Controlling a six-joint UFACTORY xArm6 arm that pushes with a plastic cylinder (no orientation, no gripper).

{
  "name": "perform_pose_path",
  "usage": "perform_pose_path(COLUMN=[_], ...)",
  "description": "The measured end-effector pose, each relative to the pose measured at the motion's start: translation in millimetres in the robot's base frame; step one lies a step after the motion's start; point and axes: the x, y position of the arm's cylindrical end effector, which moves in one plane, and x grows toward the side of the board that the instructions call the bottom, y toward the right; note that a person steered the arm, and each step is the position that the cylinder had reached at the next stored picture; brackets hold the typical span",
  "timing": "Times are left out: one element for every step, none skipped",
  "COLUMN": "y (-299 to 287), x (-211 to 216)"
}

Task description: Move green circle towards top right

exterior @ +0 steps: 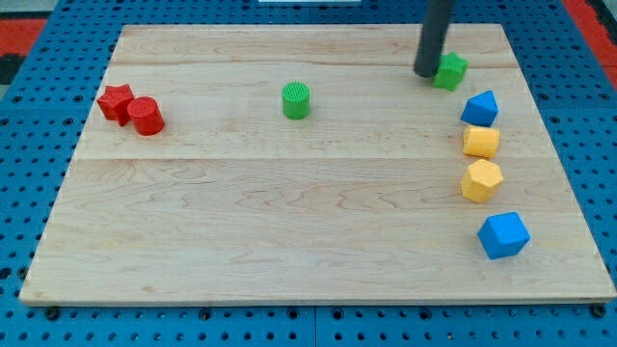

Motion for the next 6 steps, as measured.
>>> perform_pose_path(y=[19.8, 11.5, -58.1, -151.1, -243.2, -277.6], x=[-0.1, -9.6, -41.5, -44.7, -20.0, 44.3])
